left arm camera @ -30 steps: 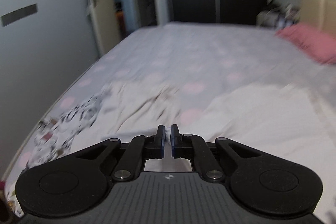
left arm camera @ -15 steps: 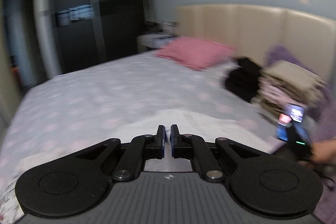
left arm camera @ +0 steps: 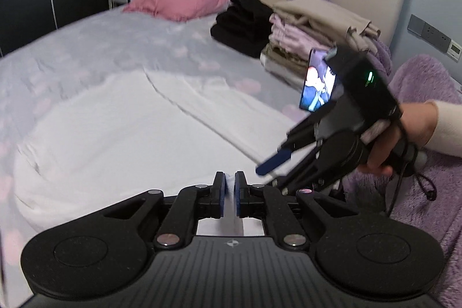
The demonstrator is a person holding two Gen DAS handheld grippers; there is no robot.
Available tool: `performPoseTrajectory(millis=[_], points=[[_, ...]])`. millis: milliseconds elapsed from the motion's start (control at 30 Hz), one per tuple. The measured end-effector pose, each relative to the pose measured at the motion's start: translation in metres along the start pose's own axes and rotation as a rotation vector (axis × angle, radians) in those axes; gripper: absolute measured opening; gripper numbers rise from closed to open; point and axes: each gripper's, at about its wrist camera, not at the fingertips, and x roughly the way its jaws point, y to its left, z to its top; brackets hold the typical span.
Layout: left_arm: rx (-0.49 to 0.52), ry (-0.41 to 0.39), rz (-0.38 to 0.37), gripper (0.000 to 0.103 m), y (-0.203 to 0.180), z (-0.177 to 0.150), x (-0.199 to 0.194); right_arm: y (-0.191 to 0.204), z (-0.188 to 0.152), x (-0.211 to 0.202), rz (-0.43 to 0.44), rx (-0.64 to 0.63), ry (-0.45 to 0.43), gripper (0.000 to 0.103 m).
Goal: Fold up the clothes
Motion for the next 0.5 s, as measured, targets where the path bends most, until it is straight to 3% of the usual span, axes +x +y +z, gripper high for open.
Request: performPoseTrajectory(millis=[200,367,500], points=[[-0.015,0.044,-0.022,0.031,0.005,-0.025,0.001,-0.005,0.005,0.004,0.008,0.028,-0.015,0.049],[-0.058,0.078,0.048,0.037,0.028,-0.041,-0.006,-0.004,0.013,0.009,0.039,0.040,-0.021,0.049],[-0.137,0.103,0.099,0.038,0.053,-0.053,-0.003,-0.007,0.021,0.026,0.007,0.038,0.006,0.049]])
